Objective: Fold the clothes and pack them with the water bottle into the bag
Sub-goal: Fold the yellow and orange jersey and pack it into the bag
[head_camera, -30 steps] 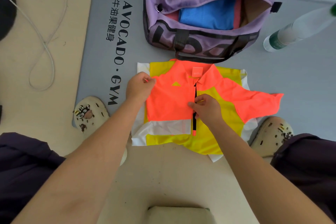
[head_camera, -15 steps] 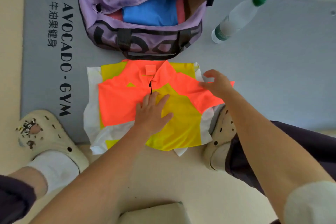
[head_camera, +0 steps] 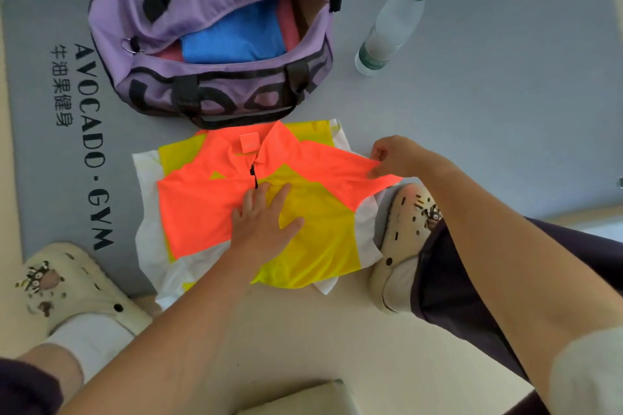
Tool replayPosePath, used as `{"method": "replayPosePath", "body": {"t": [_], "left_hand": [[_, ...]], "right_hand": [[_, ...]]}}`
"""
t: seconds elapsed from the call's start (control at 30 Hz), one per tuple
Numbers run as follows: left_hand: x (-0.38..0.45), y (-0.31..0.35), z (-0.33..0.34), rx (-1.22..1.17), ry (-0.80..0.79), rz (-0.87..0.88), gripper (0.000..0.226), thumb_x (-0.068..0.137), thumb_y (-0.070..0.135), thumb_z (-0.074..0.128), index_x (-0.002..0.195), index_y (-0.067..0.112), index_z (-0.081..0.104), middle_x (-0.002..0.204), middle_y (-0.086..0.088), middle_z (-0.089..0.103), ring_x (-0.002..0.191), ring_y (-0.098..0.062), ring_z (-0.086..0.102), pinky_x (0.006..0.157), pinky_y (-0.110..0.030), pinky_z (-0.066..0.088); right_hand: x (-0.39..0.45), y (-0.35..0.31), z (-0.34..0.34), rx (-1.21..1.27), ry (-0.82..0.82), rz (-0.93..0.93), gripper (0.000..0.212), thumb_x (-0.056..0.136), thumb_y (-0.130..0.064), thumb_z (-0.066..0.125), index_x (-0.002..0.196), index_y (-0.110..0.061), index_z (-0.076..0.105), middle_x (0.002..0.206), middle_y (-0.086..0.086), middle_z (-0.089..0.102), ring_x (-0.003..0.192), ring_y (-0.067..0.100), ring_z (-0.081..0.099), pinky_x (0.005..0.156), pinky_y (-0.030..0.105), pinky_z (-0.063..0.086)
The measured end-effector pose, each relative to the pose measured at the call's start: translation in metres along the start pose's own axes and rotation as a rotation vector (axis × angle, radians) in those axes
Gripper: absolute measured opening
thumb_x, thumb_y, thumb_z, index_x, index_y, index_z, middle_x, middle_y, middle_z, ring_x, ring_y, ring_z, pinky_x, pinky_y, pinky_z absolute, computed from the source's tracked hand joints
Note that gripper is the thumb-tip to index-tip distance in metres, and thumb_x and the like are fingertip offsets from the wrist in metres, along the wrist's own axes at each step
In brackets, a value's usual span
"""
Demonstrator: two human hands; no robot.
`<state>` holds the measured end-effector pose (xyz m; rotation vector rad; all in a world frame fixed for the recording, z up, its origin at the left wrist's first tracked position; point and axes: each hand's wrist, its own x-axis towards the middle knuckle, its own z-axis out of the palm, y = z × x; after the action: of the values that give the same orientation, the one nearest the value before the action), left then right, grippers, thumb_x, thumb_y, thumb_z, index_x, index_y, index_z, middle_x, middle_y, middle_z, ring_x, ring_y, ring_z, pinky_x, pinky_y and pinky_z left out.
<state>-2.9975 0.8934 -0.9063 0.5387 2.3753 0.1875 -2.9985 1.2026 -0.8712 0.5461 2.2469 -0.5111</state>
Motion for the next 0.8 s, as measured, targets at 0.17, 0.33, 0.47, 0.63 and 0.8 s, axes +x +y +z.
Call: {"method": "replayPosePath", "body": {"t": [0.17,0.33,0.47,0.63,0.8], "left_hand": [[0.006,-0.004,-0.013,-0.057,-0.141,0.005,0.072,0.088,0.073,0.038,0.151,0.048,0.014,0.163,0.004,0.006,0.148,-0.024,0.004,0.115,-0.052,0.018],[0.012,0.003,-0.046,-0.142,-0.178,-0.004,0.058,0.090,0.068,0.043,0.139,0.036,0.048,0.150,-0.003,0.036,0.139,-0.028,0.030,0.112,-0.045,0.027],[0.002,0.027,-0.065,-0.639,-0.142,0.014,0.038,0.095,0.056,0.047,0.089,0.024,0.066,0.096,-0.001,0.063,0.087,-0.020,0.060,0.074,-0.033,0.045],[-0.013,0.031,-0.054,-1.401,-0.557,-0.304,0.072,0.081,0.078,0.041,0.112,0.018,0.067,0.103,-0.010,0.072,0.096,-0.026,0.067,0.087,-0.039,0.051],[-0.015,0.008,-0.025,-1.724,-0.481,-0.360,0.062,0.083,0.062,0.054,0.118,0.012,0.068,0.111,-0.011,0.073,0.103,-0.025,0.069,0.097,-0.040,0.051]], "right_hand": [[-0.013,0.008,-0.010,-0.283,-0.026,0.084,0.016,0.085,-0.021,0.055,0.091,-0.016,0.069,0.092,0.000,0.059,0.090,0.022,0.053,0.081,0.035,0.040],[-0.032,-0.021,-0.033,-0.175,0.012,-0.054,0.029,0.091,-0.037,0.061,0.072,-0.017,0.053,0.077,-0.004,0.049,0.081,0.020,0.047,0.060,0.026,0.034],[-0.047,-0.056,-0.035,-0.182,-0.235,0.022,0.029,0.097,-0.034,0.053,0.101,-0.007,0.063,0.089,0.008,0.065,0.087,0.029,0.067,0.076,0.038,0.058],[-0.062,-0.113,-0.012,0.597,-0.556,0.174,0.035,0.105,-0.016,0.042,0.125,0.011,0.047,0.115,0.027,0.064,0.097,0.037,0.068,0.080,0.049,0.058],[-0.056,-0.130,0.000,0.670,-0.500,0.123,0.034,0.105,-0.029,0.039,0.115,0.004,0.045,0.104,0.027,0.070,0.070,0.033,0.072,0.055,0.030,0.058]]}}
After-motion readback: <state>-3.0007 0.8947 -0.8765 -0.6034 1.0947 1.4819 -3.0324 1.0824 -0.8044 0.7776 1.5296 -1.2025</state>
